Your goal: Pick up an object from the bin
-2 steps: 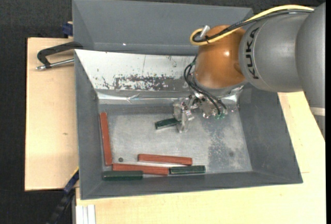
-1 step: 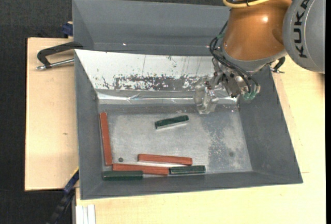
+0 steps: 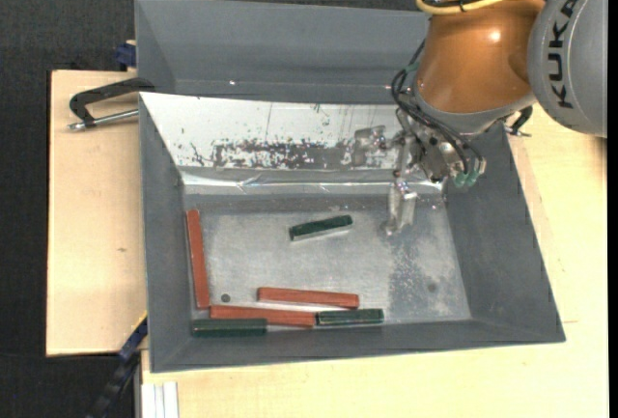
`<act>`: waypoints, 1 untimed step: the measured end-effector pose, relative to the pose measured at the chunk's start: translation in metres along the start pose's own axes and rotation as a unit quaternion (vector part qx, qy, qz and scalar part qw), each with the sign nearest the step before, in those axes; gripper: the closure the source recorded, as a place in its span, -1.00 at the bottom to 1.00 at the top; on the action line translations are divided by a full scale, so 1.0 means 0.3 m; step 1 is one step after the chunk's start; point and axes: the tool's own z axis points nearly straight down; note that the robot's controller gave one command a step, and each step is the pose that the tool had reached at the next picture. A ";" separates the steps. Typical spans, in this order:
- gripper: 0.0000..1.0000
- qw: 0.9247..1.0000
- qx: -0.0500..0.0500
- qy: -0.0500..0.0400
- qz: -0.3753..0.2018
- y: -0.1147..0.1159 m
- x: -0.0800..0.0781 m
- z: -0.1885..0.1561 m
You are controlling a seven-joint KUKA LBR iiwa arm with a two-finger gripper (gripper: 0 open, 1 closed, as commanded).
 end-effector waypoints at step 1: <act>-1.00 1.000 0.000 0.000 0.000 0.000 0.000 0.000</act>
Offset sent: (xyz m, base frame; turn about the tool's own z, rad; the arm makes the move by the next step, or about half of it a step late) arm 0.0073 0.0190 -0.1402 -0.1912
